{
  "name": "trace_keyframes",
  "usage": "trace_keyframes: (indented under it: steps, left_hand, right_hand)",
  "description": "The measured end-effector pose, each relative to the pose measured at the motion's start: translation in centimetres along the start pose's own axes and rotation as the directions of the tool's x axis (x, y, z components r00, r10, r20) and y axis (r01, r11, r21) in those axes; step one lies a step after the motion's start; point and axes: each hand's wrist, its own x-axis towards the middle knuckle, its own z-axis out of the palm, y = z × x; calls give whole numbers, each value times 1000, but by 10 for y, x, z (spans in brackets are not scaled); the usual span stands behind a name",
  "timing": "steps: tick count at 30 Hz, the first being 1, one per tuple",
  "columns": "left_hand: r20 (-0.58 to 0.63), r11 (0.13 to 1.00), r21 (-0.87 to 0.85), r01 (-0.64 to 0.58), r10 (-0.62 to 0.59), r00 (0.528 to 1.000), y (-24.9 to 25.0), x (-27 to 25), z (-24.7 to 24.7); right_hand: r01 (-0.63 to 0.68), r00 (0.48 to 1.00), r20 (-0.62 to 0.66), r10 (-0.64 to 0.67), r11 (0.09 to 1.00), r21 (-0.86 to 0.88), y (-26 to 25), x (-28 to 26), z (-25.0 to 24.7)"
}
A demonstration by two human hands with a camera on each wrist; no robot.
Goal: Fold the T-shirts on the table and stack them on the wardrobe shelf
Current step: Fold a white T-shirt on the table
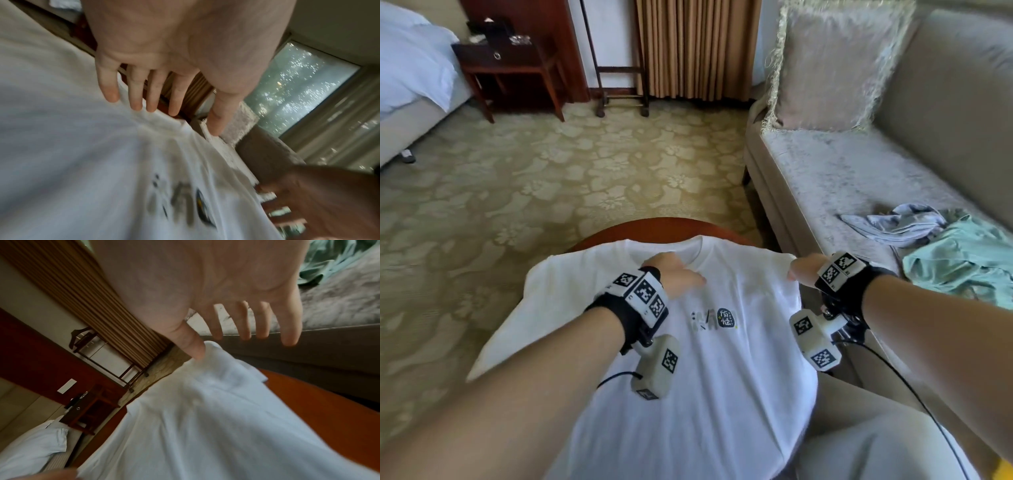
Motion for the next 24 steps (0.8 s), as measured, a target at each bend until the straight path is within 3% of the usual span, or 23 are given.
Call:
trace_keyframes:
  steps: [3,5,7,9,11,13,15,17,20,24]
  left_hand:
    - [91,998,44,-37,33,995,23,-3,44]
    - [155,985,168,-37,10,988,31,-4,63]
    - [208,970,243,-21,-31,978,31,-4,76]
    - [214,952,304,-38,-30,976,28,-4,85]
    - [207,934,352,-54,-22,978,24,-2,89]
    - [212,930,363,-53,-27,977,23,1,90]
    - [226,934,355,-42,-42,973,23,4,92]
    - [213,934,356,-26,-54,975,22,6,94]
    - [219,937,349,-12,-70,973,24,5,94]
    - [224,935,354,3,-88,971,27,4,95]
  right_hand:
    - [-50,997,73,38,982,182,21,9,13]
    - [-58,985,175,1,946,319,33,15,21]
    - [-65,985,175,1,931,360,42,24,29]
    - [-36,993,116,3,959,282,42,26,34]
    - [-107,992,80,95,981,163,37,29,33]
    - [-60,995,-79,65,996,63,32,23,35]
    - [-29,996,-76,43,985,172,38,33,29]
    - [26,987,-153,40,914,405,46,44,26]
    - [-9,976,-148,157,714,700,53,39,24]
    - [-29,994,-32,104,541,841,62,29,20]
